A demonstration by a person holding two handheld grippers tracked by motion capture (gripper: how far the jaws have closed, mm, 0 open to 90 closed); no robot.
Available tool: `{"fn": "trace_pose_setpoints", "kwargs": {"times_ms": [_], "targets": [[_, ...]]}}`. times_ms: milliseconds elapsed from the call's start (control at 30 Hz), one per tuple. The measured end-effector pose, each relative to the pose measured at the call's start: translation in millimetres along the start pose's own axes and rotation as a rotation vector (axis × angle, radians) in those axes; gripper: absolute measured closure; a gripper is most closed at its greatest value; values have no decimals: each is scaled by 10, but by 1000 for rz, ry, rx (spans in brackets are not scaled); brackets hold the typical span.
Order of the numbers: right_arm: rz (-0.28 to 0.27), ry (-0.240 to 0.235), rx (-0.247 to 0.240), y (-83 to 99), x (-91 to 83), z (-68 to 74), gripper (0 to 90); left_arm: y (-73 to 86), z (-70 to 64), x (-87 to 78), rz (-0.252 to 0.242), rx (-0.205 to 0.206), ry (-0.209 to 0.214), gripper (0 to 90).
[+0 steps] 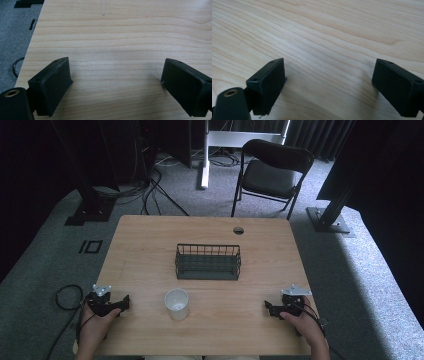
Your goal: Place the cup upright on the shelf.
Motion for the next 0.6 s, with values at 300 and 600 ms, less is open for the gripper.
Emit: {"fn": "trace_pose_setpoints", "kwargs": {"times_ms": [300,600], "targets": [[-3,19,16,19,-26,-49,108,0,0,0,0,0,0,95],[-3,18,16,19,-26,-49,108,0,-1,0,0,1,0,96]]}}
Point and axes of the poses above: each handheld gripper's, and its own axes: x roughly forward along the jaws, y roughly out of its underside, z roughly to its left, the point moved 9 cm from there along x, roughly forward along the jaws, and after that the axes turned 7 degrees about -y, right-handed, at the moved point
